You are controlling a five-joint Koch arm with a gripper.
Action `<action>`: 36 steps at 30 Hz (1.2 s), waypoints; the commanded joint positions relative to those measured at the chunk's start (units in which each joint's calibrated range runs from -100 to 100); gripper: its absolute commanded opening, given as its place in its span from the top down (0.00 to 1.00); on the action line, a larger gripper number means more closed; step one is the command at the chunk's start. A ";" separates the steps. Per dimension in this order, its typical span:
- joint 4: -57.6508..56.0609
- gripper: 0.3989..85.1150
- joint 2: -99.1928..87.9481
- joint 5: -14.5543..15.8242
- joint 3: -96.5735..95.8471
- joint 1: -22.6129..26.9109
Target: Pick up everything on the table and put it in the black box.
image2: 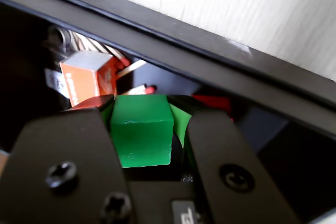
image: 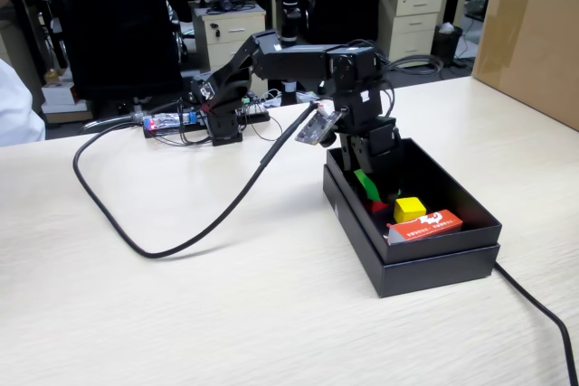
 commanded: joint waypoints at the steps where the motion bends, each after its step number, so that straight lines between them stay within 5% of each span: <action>1: 0.41 0.99 -0.01 0.44 4.26 -0.54; 4: 0.32 0.77 2.17 0.39 3.62 -0.59; 18: 0.41 0.45 -19.29 0.83 1.44 -0.93; 30: 1.18 0.43 -67.14 0.78 -24.30 -7.42; 36: 20.10 0.43 -93.41 -0.68 -60.75 -12.84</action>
